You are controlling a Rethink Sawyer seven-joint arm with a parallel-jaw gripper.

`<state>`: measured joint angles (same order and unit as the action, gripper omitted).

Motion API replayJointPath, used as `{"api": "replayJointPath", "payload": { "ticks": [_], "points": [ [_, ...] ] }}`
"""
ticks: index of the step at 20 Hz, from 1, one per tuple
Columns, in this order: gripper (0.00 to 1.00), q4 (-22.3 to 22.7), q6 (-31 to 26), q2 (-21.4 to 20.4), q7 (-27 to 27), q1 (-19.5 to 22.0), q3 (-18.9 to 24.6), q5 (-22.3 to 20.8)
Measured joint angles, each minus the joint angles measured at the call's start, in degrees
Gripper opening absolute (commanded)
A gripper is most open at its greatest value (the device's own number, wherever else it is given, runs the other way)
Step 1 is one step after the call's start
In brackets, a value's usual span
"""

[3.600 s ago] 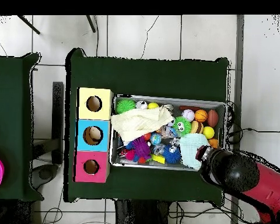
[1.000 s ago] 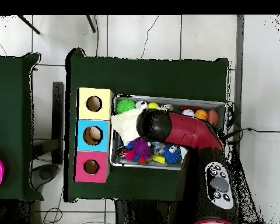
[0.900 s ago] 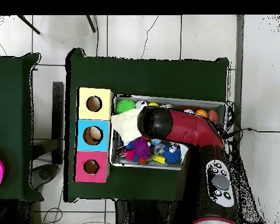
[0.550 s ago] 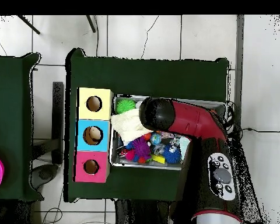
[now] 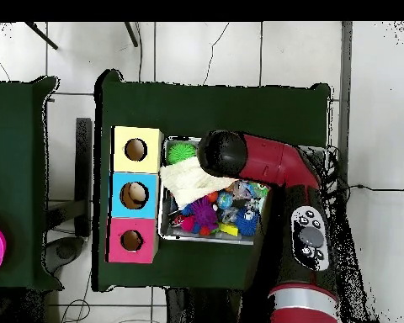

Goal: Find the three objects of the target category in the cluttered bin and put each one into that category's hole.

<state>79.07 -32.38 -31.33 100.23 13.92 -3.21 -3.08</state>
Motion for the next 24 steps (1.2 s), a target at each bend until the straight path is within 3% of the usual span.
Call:
{"api": "replayJointPath", "payload": {
  "ticks": [11, 24],
  "points": [
    [1.0, -1.69, 0.24, 5.25, 0.0, -1.54, -0.47, -0.02],
    [1.0, -0.8, 0.24, 3.31, 0.0, 1.03, -0.23, -0.06]
  ]
}}
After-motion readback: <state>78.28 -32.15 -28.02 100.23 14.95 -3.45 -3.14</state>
